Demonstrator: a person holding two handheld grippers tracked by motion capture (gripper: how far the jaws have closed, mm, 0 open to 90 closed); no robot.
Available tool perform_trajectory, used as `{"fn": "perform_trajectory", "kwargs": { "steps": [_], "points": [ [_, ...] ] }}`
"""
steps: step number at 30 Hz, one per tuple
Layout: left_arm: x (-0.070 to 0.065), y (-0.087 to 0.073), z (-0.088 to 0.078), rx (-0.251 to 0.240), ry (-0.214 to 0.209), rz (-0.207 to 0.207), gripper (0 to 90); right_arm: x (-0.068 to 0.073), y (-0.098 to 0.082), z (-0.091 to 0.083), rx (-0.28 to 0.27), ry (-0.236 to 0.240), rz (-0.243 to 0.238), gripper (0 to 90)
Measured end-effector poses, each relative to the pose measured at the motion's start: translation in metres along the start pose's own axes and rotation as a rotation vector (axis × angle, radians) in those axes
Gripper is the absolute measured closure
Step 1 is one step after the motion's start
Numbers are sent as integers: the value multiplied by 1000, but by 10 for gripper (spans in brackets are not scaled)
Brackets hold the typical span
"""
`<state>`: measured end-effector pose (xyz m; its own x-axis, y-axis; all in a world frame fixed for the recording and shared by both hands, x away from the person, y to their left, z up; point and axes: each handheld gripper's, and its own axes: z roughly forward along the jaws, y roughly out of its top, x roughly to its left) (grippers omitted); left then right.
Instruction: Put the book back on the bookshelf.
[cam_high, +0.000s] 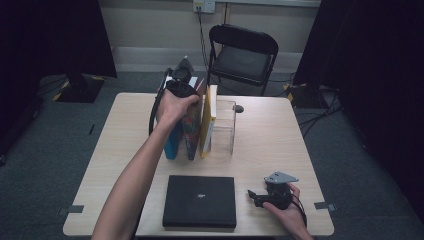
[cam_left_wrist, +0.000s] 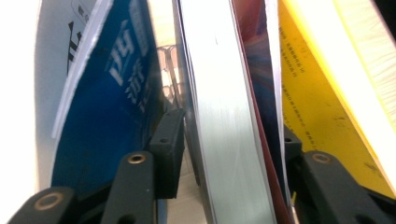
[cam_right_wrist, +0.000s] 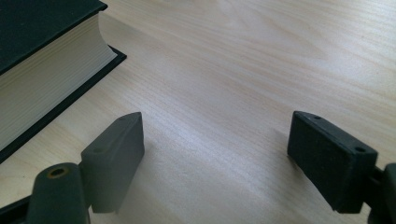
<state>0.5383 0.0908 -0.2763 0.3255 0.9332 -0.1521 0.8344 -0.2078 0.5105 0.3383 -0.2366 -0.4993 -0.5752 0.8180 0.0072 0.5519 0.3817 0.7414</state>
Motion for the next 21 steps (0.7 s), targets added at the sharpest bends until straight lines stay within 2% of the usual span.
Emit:
{"fn": "perform_trajectory", "kwargs": {
  "steps": [8,12,16,20,21],
  "points": [
    [-1,-14,-9,-68,-6,27,476,0,0,0,2,-3,-2,186],
    [-2,-25,-14,-132,-24,35,464,1,0,0,2,-5,-2,186],
    [-4,-43,-17,-192,16,109,456,1,0,0,2,-6,-1,186],
    [-3,-58,-18,-286,19,154,444,1,0,0,2,-8,-2,186],
    [-2,-61,-20,-305,9,153,439,1,0,0,3,-8,-2,186]
  ]
}}
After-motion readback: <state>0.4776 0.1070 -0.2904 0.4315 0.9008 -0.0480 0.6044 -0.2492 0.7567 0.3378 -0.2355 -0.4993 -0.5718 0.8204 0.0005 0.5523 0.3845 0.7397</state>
